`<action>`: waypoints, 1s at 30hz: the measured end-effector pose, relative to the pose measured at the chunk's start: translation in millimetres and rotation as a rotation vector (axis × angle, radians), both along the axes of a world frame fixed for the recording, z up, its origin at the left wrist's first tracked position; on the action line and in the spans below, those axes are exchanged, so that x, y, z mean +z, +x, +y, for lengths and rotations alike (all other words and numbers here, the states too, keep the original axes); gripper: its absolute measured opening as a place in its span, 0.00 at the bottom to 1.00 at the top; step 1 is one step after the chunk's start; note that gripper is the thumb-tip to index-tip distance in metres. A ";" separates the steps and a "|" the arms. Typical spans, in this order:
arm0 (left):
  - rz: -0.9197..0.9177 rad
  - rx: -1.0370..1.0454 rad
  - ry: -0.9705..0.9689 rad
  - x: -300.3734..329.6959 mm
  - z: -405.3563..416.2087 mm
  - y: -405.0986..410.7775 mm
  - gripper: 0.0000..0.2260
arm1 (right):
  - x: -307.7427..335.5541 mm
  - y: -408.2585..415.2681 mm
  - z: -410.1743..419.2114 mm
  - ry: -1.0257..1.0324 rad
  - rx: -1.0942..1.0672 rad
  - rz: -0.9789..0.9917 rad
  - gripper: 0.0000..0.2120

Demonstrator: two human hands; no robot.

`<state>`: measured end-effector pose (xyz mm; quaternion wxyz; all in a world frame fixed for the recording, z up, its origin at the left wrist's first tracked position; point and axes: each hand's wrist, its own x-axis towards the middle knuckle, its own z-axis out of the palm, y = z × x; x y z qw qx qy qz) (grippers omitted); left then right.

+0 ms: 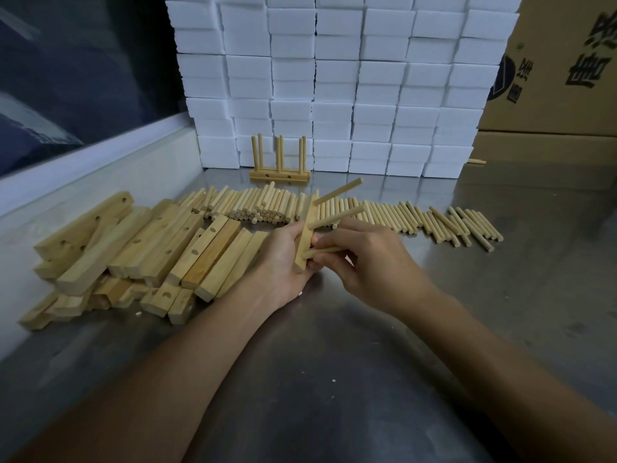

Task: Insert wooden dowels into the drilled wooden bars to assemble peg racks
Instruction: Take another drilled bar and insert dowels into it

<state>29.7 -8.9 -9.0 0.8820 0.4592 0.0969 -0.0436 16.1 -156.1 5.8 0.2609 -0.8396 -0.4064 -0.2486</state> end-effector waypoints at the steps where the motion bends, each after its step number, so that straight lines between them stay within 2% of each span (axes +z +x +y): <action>1: 0.001 0.006 -0.016 -0.5 0.3 0.6 0.10 | 0.4 0.5 0.8 -0.001 0.003 -0.006 0.05; 5: -0.012 0.033 -0.006 -2.4 1.3 2.1 0.09 | 1.9 2.7 2.9 -0.009 0.019 0.051 0.05; 12: -0.033 0.033 0.057 -3.8 0.8 2.3 0.09 | 3.4 3.4 7.7 0.098 -0.027 0.232 0.05; 14: -0.023 0.030 0.047 -2.9 0.4 2.3 0.09 | 4.2 1.2 7.7 0.004 -0.034 0.134 0.06; 17: 0.006 0.032 -0.005 -1.2 -1.2 1.9 0.09 | 5.1 -2.6 6.4 -0.147 -0.155 -0.103 0.10; 19: 0.020 0.048 -0.015 -1.0 -1.4 1.9 0.09 | 5.4 -3.3 8.4 -0.199 -0.202 -0.134 0.13; 22: 0.019 0.062 0.019 -1.8 -1.7 1.3 0.09 | 4.2 -3.7 12.3 -0.210 -0.212 -0.012 0.14; 27: -0.006 0.103 0.088 -2.5 -3.8 2.7 0.10 | 6.5 0.7 16.7 -0.104 -0.252 0.210 0.16; 30: -0.022 0.094 0.076 -0.6 -4.3 1.7 0.11 | 5.7 -3.4 16.5 -0.118 -0.238 0.164 0.14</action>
